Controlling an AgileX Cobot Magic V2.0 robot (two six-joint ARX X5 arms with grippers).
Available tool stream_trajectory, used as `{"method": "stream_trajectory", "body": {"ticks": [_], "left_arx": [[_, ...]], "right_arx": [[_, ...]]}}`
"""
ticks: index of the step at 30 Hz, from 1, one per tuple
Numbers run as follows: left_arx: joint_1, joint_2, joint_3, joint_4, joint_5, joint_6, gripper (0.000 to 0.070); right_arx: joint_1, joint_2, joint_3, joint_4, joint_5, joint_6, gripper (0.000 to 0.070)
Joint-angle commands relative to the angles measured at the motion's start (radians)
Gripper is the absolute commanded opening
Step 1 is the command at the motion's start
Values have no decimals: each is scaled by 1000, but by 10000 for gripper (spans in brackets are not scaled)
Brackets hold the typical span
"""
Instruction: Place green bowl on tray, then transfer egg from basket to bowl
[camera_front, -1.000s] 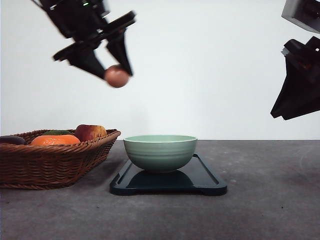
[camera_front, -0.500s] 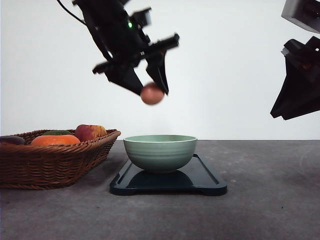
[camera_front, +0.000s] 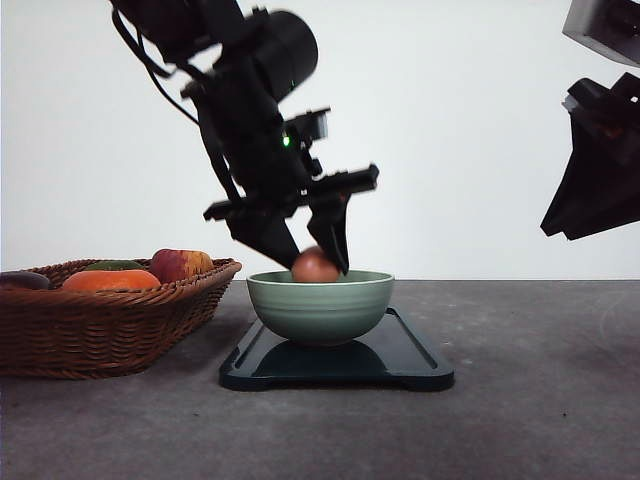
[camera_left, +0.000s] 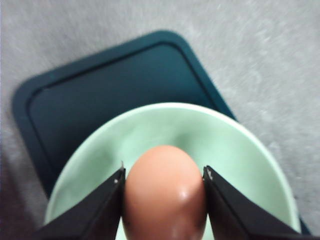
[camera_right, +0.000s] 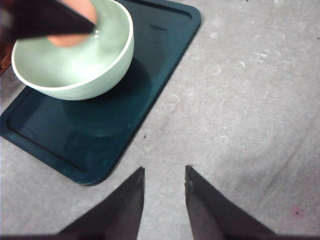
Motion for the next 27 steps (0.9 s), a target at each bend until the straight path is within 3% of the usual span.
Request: {"method": "stream_trajectory", "body": {"ticks": [1, 23, 25, 27], "left_arx": [[-13, 29, 20, 23, -3, 8, 223], [-35, 95, 21, -1, -2, 8, 232], [-35, 92, 29, -19, -2, 8, 254], [-35, 90, 38, -33, -2, 8, 319]], "right_arx": [[2, 6, 3, 10, -2, -4, 156], [2, 6, 3, 9, -2, -4, 156], [2, 6, 3, 9, -2, -4, 156], [2, 6, 3, 9, -2, -4, 156]]}}
